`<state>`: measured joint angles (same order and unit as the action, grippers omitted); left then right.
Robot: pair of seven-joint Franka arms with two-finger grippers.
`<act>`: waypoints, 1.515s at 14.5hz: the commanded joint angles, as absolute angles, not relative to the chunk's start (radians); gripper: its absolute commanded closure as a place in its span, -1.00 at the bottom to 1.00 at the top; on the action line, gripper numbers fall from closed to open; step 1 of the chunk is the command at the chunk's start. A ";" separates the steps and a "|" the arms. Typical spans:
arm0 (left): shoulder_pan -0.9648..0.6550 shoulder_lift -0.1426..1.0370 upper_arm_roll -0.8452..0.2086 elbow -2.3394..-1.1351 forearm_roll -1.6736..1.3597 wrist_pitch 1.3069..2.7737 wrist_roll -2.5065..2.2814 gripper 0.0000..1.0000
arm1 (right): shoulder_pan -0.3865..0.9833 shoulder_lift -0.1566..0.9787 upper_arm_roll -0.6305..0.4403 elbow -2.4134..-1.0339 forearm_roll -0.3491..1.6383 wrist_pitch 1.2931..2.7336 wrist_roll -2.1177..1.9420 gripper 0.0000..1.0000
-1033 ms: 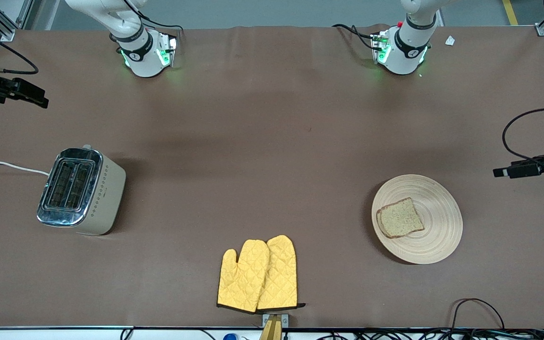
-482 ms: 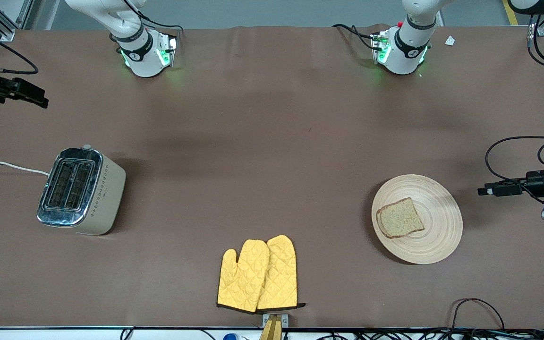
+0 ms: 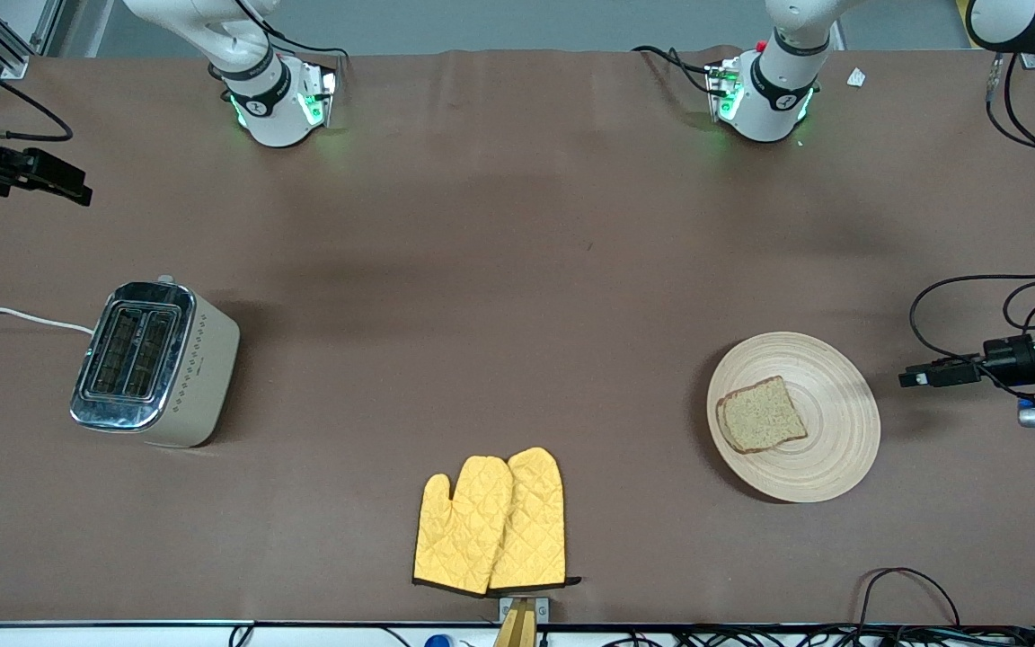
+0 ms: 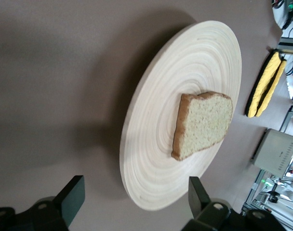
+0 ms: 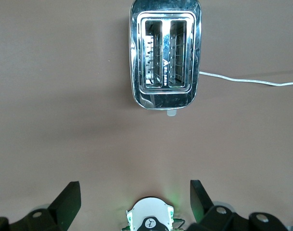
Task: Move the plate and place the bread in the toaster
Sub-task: 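Grip the wooden plate's rim with the left gripper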
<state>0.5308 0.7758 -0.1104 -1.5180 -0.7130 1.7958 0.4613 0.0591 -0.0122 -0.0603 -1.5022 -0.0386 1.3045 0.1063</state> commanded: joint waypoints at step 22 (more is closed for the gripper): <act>0.525 0.913 -0.129 -1.474 -0.923 1.862 0.594 0.43 | 0.048 -0.014 -0.058 -1.497 -0.038 1.292 0.101 -1.00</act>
<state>0.5227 0.9004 -0.1261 -1.4931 -0.9057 1.8595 0.5717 0.0578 -0.0122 -0.0629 -1.5022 -0.0386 1.3027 0.1062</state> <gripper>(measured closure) 0.621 0.000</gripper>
